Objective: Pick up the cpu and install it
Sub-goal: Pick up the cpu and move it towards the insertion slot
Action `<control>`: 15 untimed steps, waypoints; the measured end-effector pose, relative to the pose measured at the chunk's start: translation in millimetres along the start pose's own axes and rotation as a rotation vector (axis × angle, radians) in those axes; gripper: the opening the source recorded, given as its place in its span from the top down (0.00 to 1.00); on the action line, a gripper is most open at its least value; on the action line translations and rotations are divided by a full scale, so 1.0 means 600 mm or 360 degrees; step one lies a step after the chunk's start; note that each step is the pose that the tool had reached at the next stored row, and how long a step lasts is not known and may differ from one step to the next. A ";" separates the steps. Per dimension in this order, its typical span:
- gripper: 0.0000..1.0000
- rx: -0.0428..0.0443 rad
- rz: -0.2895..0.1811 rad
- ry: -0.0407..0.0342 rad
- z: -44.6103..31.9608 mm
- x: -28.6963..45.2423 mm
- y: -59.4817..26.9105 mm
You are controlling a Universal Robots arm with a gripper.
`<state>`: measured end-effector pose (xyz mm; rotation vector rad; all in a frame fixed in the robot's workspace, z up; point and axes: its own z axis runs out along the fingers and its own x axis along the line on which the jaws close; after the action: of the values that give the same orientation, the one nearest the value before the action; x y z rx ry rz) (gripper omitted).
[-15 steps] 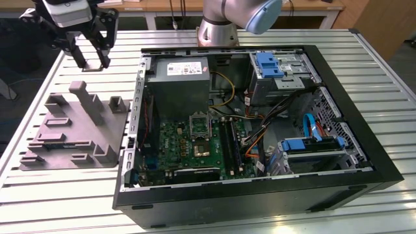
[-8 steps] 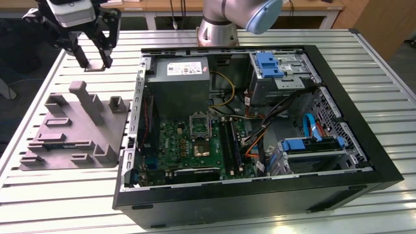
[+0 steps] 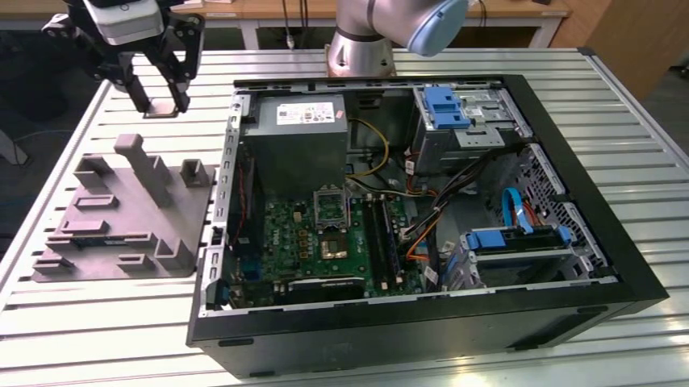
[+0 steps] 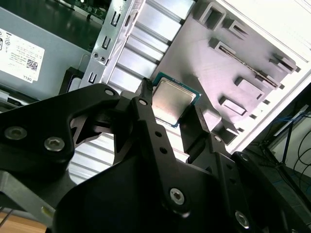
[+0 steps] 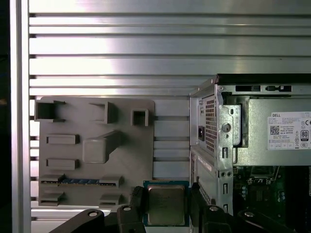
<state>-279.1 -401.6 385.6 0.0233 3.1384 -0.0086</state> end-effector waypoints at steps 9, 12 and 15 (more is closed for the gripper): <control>0.53 0.0000 0.0000 0.0000 0.000 -0.008 0.000; 0.53 0.0000 0.0000 0.0000 0.000 -0.011 0.000; 0.53 0.0000 0.0000 0.0000 0.000 -0.014 0.000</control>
<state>-271.0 -401.6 385.6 0.0233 3.1383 -0.0086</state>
